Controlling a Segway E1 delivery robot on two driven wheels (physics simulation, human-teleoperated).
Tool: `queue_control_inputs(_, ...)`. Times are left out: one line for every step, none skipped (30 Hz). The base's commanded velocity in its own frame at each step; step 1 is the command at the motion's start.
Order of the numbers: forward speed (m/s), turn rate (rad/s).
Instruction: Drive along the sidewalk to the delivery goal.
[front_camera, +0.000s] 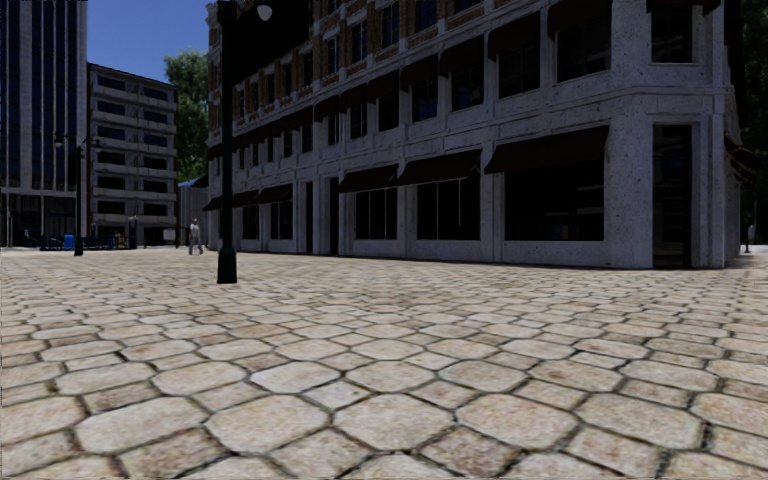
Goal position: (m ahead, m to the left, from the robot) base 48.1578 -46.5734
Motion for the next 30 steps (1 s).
queue_control_inputs(2.00,-0.97)
queue_control_inputs(2.00,-1.12)
queue_control_inputs(2.00,-1.15)
queue_control_inputs(2.00,-1.15)
queue_control_inputs(2.00,-0.43)
queue_control_inputs(2.00,-0.07)
queue_control_inputs(2.00,-0.50)
queue_control_inputs(2.00,-1.00)
queue_control_inputs(2.00,-1.10)
queue_control_inputs(2.00,-1.15)
queue_control_inputs(2.00,-1.16)
queue_control_inputs(2.00,0.00)
queue_control_inputs(2.00,0.00)
queue_control_inputs(2.00,0.00)
queue_control_inputs(2.00,0.00)
queue_control_inputs(2.00,0.00)
queue_control_inputs(2.00,0.00)
queue_control_inputs(2.00,-0.67)
queue_control_inputs(2.00,-0.88)
queue_control_inputs(2.00,-0.98)
queue_control_inputs(2.00,-1.01)
queue_control_inputs(2.00,-0.93)
queue_control_inputs(2.00,-0.11)
queue_control_inputs(2.00,-0.03)
queue_control_inputs(2.00,-0.01)
queue_control_inputs(2.00,-0.01)
queue_control_inputs(2.00,-0.01)
queue_control_inputs(2.00,0.00)
queue_control_inputs(2.00,-0.45)
queue_control_inputs(2.00,-0.99)
